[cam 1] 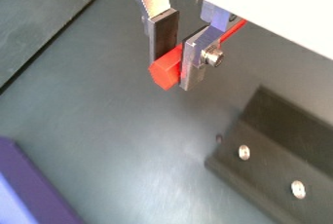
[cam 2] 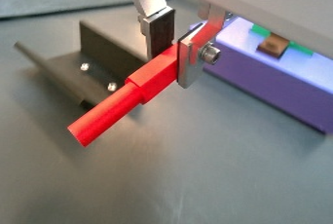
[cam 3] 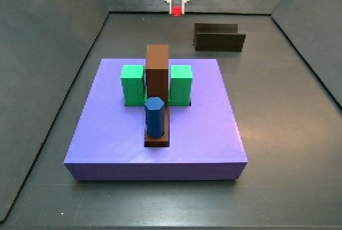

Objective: Pick up the red object. Move up. Place the red object on the fixture. Regrasp the red object. Move to above the board. Insert the red object.
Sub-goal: Place the red object on the fixture.

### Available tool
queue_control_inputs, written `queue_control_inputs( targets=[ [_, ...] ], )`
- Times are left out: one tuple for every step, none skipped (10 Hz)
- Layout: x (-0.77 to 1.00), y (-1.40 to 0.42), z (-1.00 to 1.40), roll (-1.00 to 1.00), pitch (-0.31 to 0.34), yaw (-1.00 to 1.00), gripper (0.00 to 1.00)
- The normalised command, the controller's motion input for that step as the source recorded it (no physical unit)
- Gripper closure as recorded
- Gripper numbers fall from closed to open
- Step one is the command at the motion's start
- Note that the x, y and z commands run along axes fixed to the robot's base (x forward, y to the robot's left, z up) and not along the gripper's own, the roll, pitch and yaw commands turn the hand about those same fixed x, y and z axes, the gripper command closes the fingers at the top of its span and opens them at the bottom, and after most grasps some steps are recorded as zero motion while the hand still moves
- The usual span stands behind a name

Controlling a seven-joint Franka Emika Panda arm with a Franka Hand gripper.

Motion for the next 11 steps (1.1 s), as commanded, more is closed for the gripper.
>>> queue_control_inputs(
  targets=[
    [0.42,-0.02,0.26,-1.00,-0.011,-0.19,1.00],
    [0.44,0.00,0.24,-1.00,0.000,-0.17,1.00],
    [0.50,0.00,0.22,-1.00,0.000,-0.17,1.00],
    [0.52,0.00,0.20,-1.00,0.000,-0.16,1.00],
    [0.53,0.00,0.15,-1.00,0.000,-0.16,1.00],
    [0.55,0.00,0.13,-1.00,0.000,-0.14,1.00],
    [0.59,0.00,0.12,-1.00,0.034,-0.13,1.00],
    [0.58,0.00,0.09,-1.00,0.037,-0.12,1.00],
    [0.56,-0.12,0.00,-0.97,0.034,-0.05,1.00],
    [0.45,-0.40,-0.49,-0.12,0.043,-0.05,1.00],
    [0.41,-0.34,-0.64,0.19,0.091,-0.02,1.00]
  ],
)
